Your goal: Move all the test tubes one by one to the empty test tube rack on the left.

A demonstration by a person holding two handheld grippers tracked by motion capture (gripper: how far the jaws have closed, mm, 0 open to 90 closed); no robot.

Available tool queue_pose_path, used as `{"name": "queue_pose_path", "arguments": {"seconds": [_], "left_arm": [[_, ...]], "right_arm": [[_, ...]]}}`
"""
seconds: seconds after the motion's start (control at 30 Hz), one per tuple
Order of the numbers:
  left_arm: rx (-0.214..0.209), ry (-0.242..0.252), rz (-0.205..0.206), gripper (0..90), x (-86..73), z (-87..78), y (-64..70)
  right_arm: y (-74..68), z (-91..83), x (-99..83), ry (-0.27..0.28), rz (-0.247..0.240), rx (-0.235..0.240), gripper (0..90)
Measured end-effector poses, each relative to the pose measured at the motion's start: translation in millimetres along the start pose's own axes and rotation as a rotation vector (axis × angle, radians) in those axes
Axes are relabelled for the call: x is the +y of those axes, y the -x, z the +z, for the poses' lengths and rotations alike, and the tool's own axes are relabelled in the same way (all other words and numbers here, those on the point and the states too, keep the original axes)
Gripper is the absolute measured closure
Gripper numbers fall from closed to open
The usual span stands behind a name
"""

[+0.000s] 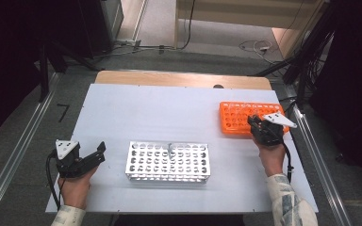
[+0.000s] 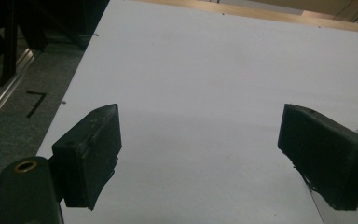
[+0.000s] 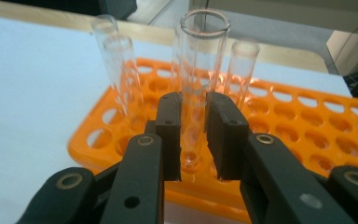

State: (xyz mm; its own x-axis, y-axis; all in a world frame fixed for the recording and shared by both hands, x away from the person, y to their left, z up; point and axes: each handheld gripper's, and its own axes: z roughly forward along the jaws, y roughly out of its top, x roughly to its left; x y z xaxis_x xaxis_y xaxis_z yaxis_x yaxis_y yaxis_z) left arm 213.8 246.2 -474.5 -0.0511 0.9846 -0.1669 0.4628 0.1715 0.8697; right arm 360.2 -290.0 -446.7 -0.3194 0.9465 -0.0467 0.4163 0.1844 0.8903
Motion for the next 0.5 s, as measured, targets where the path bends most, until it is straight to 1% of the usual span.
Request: {"name": "queue_pose_path", "arguments": {"seconds": [0.03, 0.07, 0.2, 0.23, 0.33, 0.4, 0.43, 0.47, 0.5], "left_arm": [[0.0, 0.005, 0.004, 13.4, 0.5, -1.1, 1.0], [0.003, 0.014, 0.011, 13.6, 1.2, -3.1, 2.9], [-0.006, 0.029, 0.019, 13.7, 2.9, -7.1, 6.5], [-0.02, 0.038, 0.022, 13.7, 4.2, -10.7, 10.1], [-0.05, 0.043, 0.028, 13.7, 6.1, -16.1, 16.7], [-0.058, 0.046, 0.033, 13.7, 6.7, -17.6, 19.4], [-0.081, 0.047, 0.043, 13.7, 7.9, -20.7, 25.1], [-0.081, 0.047, 0.043, 13.7, 7.9, -20.7, 25.1], [-0.094, 0.044, 0.052, 13.7, 8.5, -22.3, 28.9]], "right_arm": [[-1.2, -6.0, 5.0, 0.005, 0.01, 0.007, 72.9], [-2.1, -8.2, 6.6, 0.009, 0.012, 0.011, 72.9], [-8.2, -18.2, 11.4, 0.009, 0.006, 0.038, 72.9], [-10.4, -20.2, 11.7, 0.004, 0.001, 0.047, 72.9], [-17.3, -26.3, 11.6, -0.014, -0.011, 0.078, 72.9], [-20.0, -28.6, 11.6, -0.018, -0.02, 0.086, 72.9], [-25.3, -33.1, 11.8, -0.02, -0.029, 0.105, 72.9], [-25.3, -33.1, 11.8, -0.02, -0.029, 0.105, 72.9], [-31.9, -37.5, 11.9, -0.023, -0.039, 0.125, 72.9]]}}
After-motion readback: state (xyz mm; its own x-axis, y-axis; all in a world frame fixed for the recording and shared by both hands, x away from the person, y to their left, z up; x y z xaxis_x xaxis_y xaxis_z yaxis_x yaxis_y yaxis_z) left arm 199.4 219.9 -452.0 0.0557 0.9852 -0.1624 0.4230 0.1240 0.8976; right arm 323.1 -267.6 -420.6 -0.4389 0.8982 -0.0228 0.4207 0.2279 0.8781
